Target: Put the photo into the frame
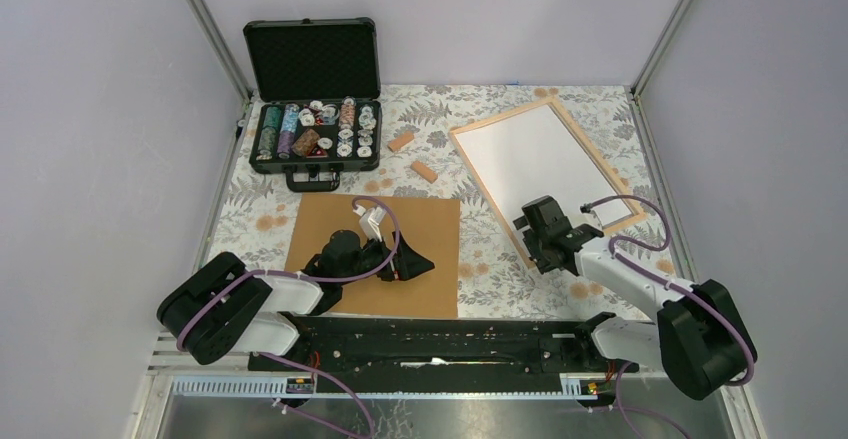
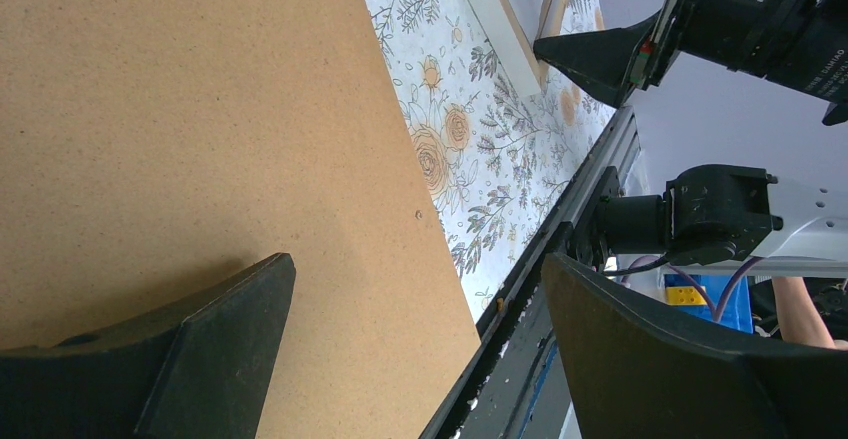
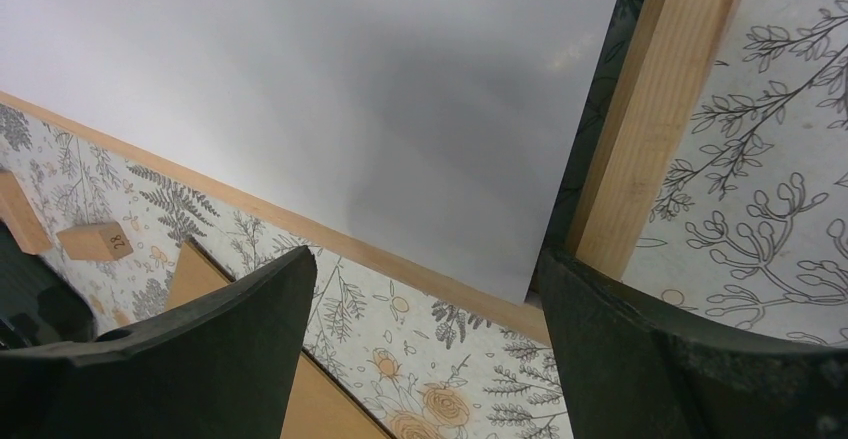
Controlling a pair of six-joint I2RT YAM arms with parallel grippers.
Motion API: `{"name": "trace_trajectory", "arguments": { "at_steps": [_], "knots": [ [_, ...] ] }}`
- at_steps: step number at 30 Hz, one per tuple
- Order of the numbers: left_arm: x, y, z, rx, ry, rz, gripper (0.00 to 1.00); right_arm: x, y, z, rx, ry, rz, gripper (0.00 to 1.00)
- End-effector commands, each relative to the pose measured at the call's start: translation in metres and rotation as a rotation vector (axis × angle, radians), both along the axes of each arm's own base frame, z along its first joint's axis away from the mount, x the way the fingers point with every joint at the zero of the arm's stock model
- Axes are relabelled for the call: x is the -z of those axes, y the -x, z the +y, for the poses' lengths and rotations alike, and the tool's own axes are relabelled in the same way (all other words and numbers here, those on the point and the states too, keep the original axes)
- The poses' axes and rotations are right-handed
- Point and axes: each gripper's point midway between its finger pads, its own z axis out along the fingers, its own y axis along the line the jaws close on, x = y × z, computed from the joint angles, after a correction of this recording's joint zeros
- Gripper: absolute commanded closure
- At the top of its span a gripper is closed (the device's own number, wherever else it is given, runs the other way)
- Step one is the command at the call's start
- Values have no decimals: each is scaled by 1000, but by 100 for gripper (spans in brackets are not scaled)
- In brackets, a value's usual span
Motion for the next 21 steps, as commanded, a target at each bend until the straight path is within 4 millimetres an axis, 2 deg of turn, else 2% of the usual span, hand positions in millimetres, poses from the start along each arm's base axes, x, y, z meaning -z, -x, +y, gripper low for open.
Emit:
{"name": "trace_trajectory", "arguments": {
  "at_steps": [1,5,8,15,21],
  "knots": [
    [-19,-5,-7,19,48,-64,1,11,0,-5,46,10,14,12],
    [-18,-6,-8,19,48,-64,1,10,-8,-5,61,5,-22,12],
    [-18,-5,-7,20,48,-63,1,4,-19,-8,47,23,-112,12],
    [-18,-5,-8,23,48,-62,1,-22,-37,-26,111,24,-394,11],
    [-18,-6,-9,25,48,-60,1,-46,-50,-39,87,152,-482,5]
  ]
}}
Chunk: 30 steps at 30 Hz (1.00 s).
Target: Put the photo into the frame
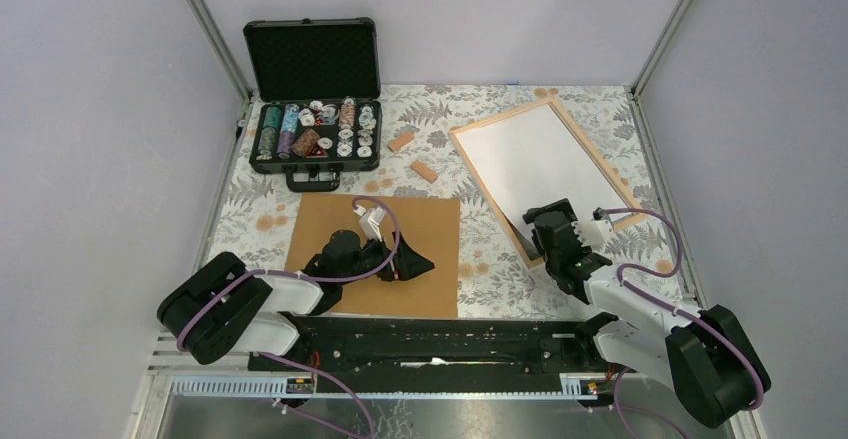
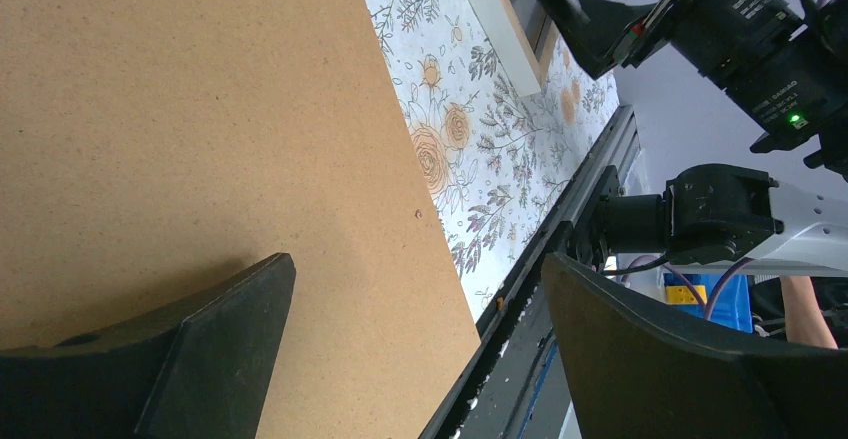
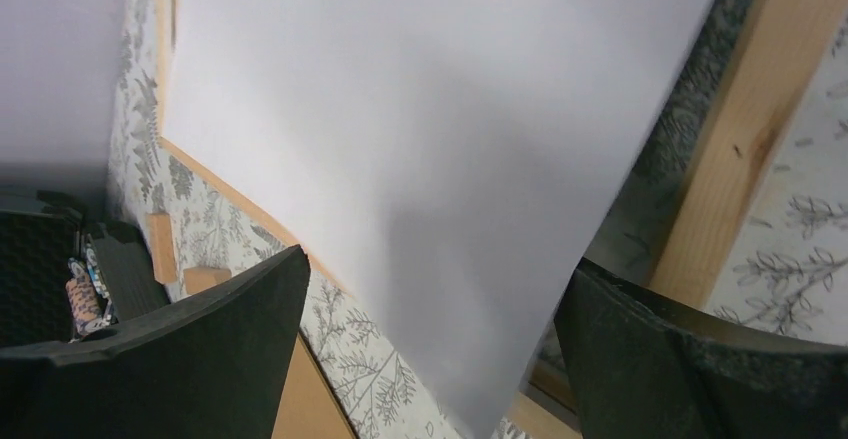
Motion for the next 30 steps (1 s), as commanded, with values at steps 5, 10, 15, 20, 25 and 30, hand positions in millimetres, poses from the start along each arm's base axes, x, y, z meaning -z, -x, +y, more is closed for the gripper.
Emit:
{"name": "trace_trajectory", "arguments": {
  "at_steps": [5,10,15,20,25,30],
  "knots": [
    [-18,-6,-9,25,47,-59,1,-38,-27,-24,55,158,-147,1],
    [-18,-5,-10,29,47,-58,1,-32,-26,-25,108,63,-135,11],
    [-18,-6,-10,29,47,-57,1,-29,-20,-26,185,-31,-100,28],
    [-18,-6,-9,27,48,-58,1,-31,-17,-27,198,-49,-82,40],
    [-18,-6,-9,28,48,-59,1,-24,-9,-29,223,-68,-51,61],
    [-18,-5,-9,28,48,-59,1,-33,-10,-37,247,-38,-81,88]
  ]
}}
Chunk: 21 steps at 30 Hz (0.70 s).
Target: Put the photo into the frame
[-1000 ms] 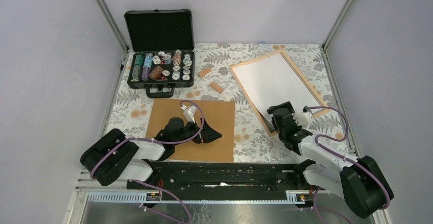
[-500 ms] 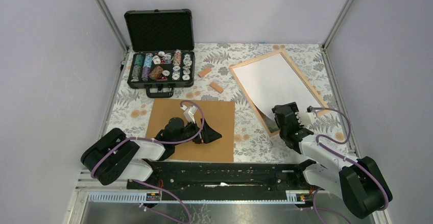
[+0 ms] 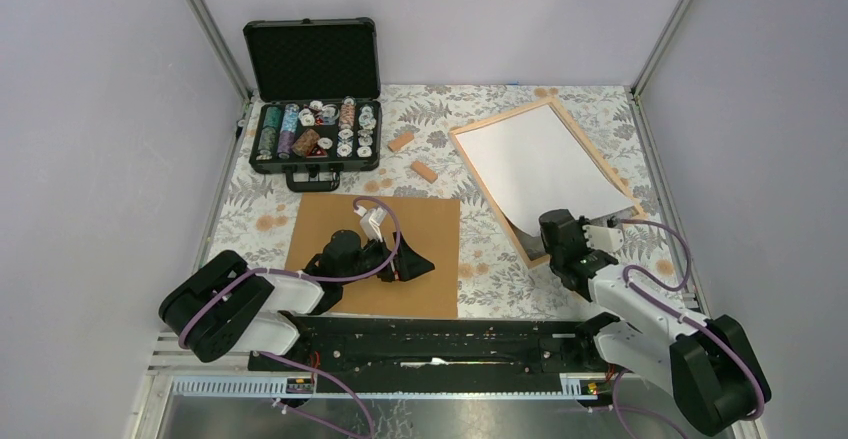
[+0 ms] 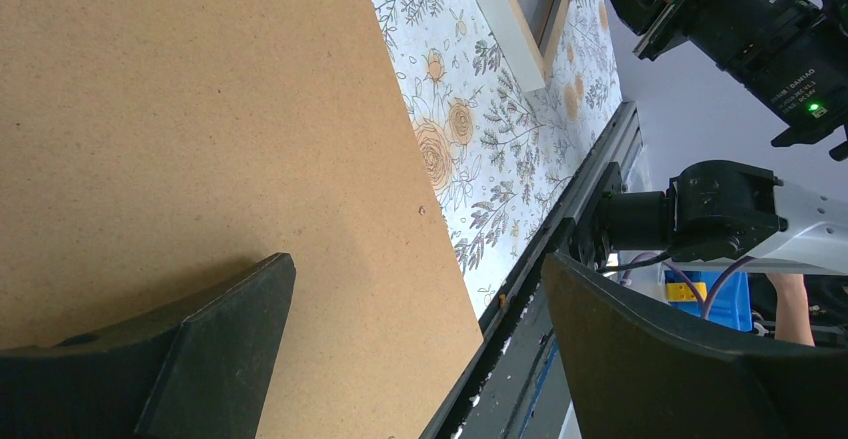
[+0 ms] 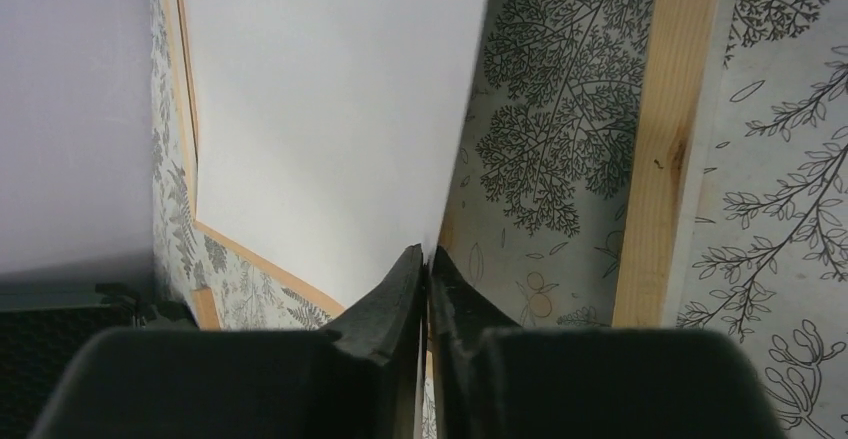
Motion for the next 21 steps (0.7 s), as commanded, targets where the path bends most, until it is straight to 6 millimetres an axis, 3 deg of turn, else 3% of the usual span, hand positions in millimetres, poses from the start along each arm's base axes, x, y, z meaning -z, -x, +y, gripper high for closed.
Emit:
{"name": "trace_trajectory", "arguments": {
  "at_steps": [1,3,7,11,21],
  "knots": [
    [-21,-7,-9,21,54,-70,1,-26,-9,-11,61,29,-68,92],
    [-20,-7,-9,21,53,-67,1,-35,-12,-15,44,83,-80,100],
    [-21,-7,-9,20,53,-67,1,-56,-18,-17,-12,186,-117,100],
    [-20,-7,-9,18,51,-65,1,-63,-18,-23,-15,232,-153,100],
    [-20,-7,-9,19,50,-63,1,-44,-16,-13,-79,202,-162,100]
  ]
}}
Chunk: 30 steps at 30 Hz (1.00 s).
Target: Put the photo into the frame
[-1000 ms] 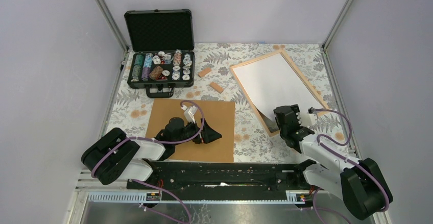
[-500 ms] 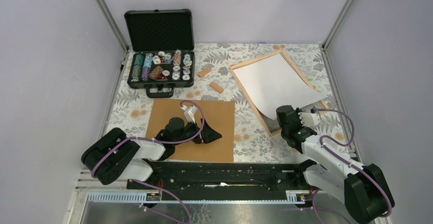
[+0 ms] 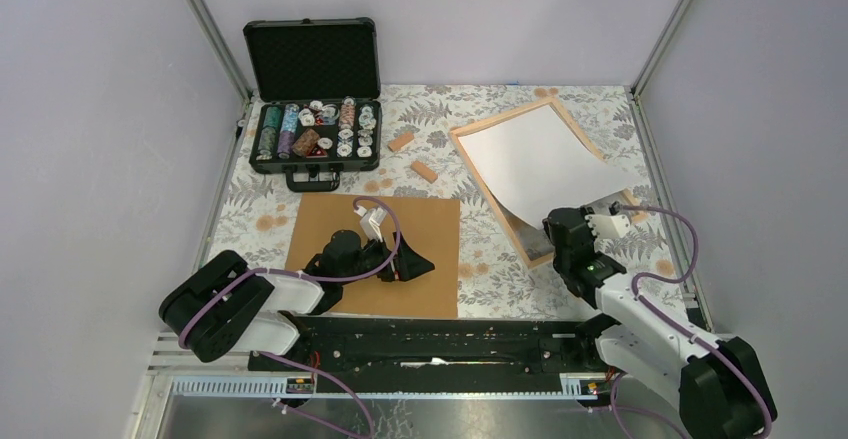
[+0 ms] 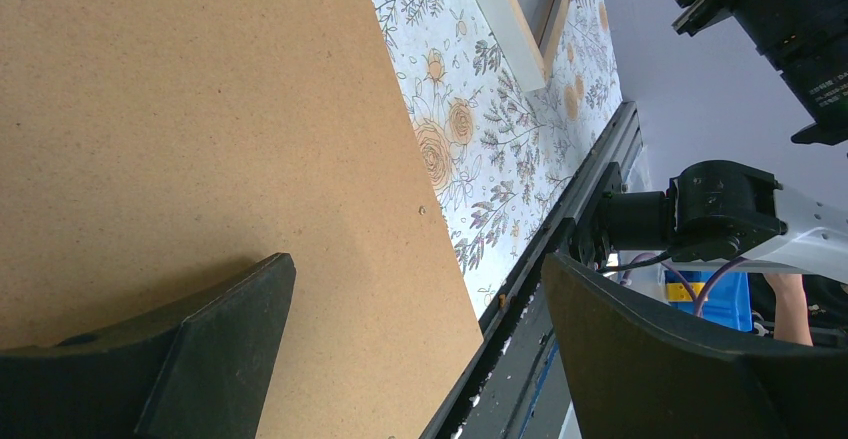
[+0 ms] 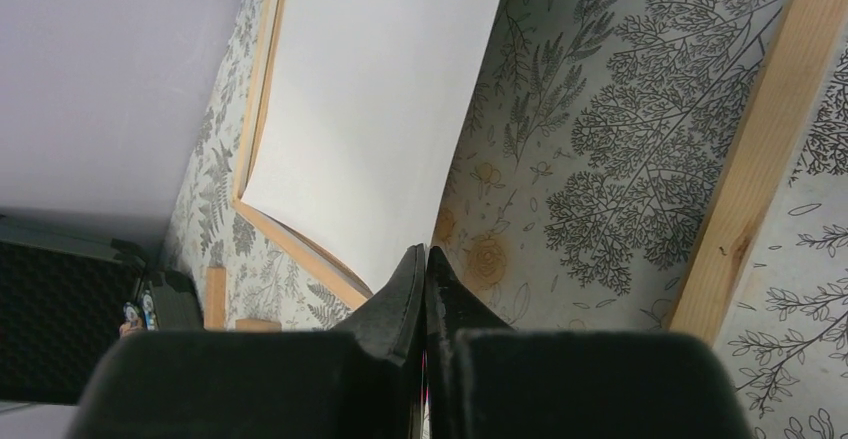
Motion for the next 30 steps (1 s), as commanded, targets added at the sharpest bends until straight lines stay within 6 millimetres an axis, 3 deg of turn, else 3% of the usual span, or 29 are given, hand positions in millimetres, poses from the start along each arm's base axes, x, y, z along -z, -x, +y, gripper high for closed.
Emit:
{"name": "trace_trajectory", "arguments": {
  "at_steps": [1,8,15,19,27,30],
  "knots": [
    [-20,-7,-9,19,50,-63,1,2,-5,-6,21,24,-38,100],
    [-20,-8,-9,16,52,-65,1,4,-15,6,-17,-49,-152,100],
    [-20,-7,-9,16,52,-65,1,4,-20,14,-49,-66,-181,100],
    [-20,-7,-9,16,52,-65,1,15,-18,14,-47,-56,-140,100],
    [-20,-7,-8,15,52,-66,1,31,-3,18,-93,-25,18,74],
    [-20,-7,-8,15,53,-67,1,31,6,12,-109,39,104,54]
  ]
}}
